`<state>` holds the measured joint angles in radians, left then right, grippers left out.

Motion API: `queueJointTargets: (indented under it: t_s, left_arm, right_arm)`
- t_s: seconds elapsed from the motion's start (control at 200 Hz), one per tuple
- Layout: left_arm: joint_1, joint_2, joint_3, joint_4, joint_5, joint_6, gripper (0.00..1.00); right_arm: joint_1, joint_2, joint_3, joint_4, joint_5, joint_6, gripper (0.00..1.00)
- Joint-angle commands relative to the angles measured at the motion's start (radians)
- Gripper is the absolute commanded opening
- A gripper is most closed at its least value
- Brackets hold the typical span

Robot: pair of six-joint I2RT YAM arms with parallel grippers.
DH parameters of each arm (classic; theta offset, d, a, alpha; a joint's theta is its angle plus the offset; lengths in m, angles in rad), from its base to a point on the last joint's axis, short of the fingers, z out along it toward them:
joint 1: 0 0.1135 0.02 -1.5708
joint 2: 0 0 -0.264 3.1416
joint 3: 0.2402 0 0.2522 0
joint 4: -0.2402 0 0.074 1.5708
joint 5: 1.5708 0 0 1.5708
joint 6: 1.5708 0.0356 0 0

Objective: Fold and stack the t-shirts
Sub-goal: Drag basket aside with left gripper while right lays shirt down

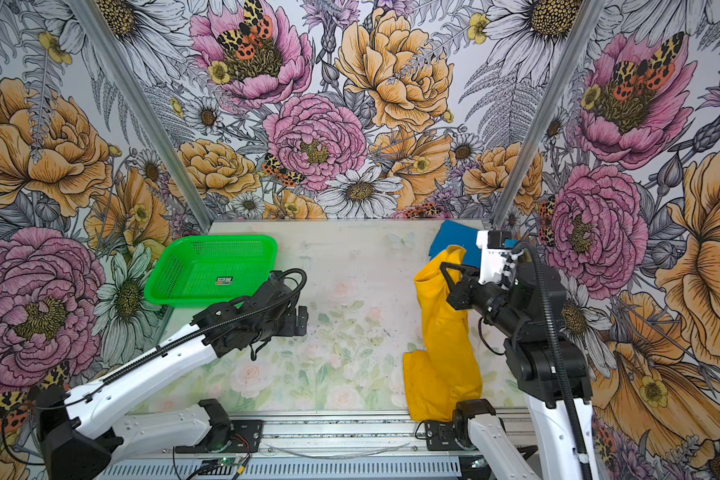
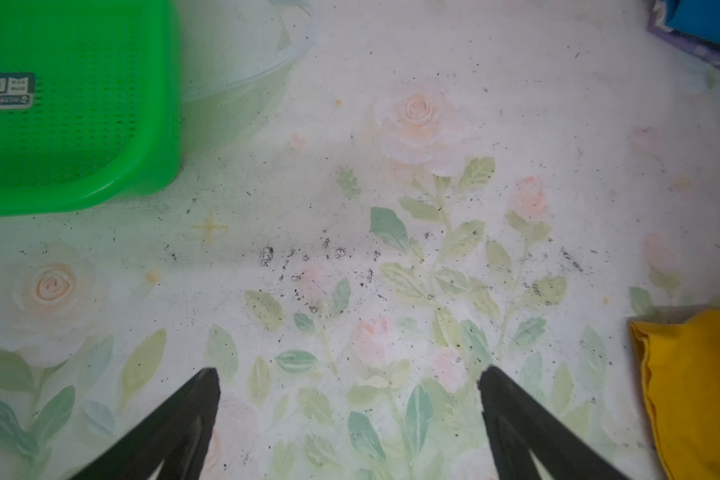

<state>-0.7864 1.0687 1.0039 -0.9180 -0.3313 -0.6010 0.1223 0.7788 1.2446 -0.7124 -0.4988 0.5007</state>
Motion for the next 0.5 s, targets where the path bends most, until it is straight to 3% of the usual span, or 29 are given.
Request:
queueJointTargets:
  t_s: [0.0, 0.095, 0.155, 0.225, 0.32, 0.495]
  left_arm:
    - [0.077, -0.123, -0.007, 0.034, -0.002, -0.047, 0.99]
    - [0.199, -0.209, 0.011, 0.036, 0.062, -0.011, 0.99]
    - [0.266, -0.247, 0.028, 0.034, 0.086, 0.028, 0.99]
    - [0.342, -0.266, 0.047, 0.033, 0.158, 0.064, 0.99]
    - [0.426, -0.266, 0.064, 0.033, 0.254, 0.107, 0.99]
    - [0.458, -0.244, 0.068, 0.035, 0.304, 0.152, 0.99]
  right_arm:
    - [0.110, 0.072, 0.012, 0.544, -0.201, 0.219, 0.00]
    - [0.287, 0.220, 0.133, 0.724, -0.201, 0.235, 0.00]
    - [0.340, 0.299, 0.193, 0.874, -0.217, 0.294, 0.00]
    - [0.347, 0.363, 0.248, 1.007, -0.189, 0.360, 0.00]
    - [0.341, 0.413, 0.344, 0.978, -0.128, 0.338, 0.00]
    - [0.258, 0.347, 0.277, 0.935, 0.025, 0.325, 0.00]
